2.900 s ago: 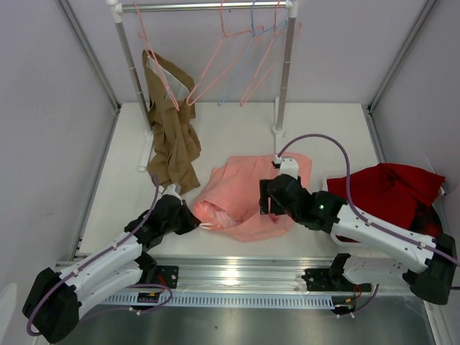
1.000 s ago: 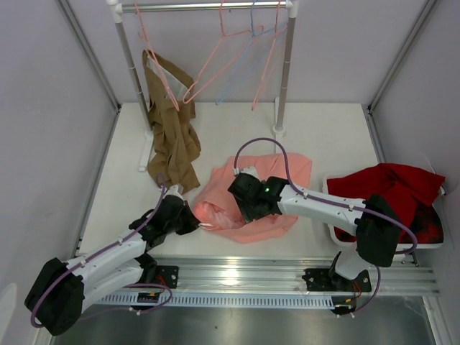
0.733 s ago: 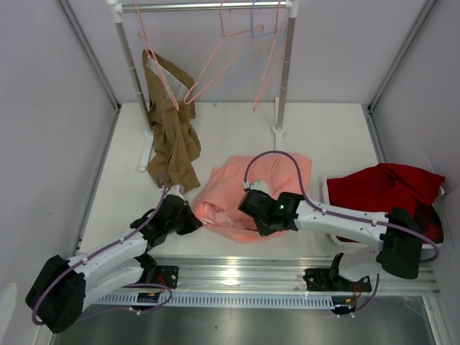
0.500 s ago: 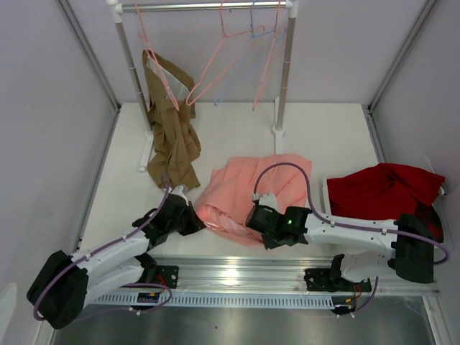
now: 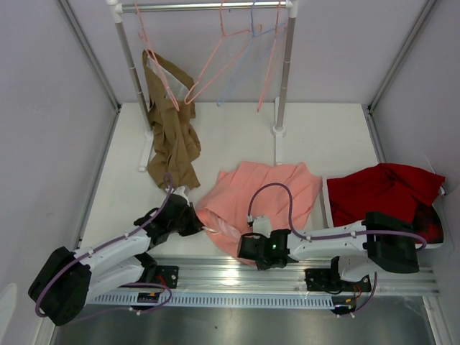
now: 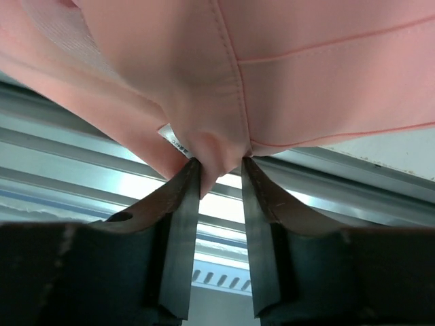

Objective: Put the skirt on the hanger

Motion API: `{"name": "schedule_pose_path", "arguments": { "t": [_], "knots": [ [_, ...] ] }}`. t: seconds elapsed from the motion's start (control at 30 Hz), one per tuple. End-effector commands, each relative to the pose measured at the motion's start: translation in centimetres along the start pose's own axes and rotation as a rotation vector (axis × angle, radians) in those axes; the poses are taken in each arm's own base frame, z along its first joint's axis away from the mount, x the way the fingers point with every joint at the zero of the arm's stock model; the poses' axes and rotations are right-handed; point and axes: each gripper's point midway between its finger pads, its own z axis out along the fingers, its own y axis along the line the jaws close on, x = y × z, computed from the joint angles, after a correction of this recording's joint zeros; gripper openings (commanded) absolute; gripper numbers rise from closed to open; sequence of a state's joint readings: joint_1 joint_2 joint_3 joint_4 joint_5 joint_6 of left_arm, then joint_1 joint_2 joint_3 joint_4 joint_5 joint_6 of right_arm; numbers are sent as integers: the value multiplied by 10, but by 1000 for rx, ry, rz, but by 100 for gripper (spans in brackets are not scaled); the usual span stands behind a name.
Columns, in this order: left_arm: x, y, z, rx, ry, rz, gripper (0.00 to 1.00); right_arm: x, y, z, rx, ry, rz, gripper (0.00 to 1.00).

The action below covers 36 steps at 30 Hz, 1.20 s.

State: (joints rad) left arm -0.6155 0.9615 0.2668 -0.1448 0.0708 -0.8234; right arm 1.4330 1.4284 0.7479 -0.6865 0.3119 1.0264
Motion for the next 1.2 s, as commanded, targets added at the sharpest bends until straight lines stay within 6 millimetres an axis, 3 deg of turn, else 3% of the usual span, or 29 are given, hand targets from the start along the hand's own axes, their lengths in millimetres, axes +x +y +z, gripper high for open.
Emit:
{"name": "schedule_pose_path", "arguments": {
  "t": [0.0,0.07,0.3,0.5,0.87,1.03,1.17],
  "knots": [
    [-17,-14,-4,33,-44,48,0,-5,2,15,58,-14,-27,37],
    [-16,-20,-8,60,-29,62,1,-8,4,16,52,-13,-35,36],
    [-15,-30,-26,111,-28,76,34,-34,10,16,-22,-36,-12,35],
    [-12,-35,-31,141,-16,78,50,-64,22,4,-134,-72,19,34],
    [3,-36,-13,192,33,-16,54,-91,45,-31,-240,-125,-22,37],
    [8,-29,-4,153,56,-37,50,-115,48,-61,-244,-215,-40,52],
    [9,-24,-4,128,61,-41,48,-131,50,-57,-219,-272,-81,58]
  ]
}}
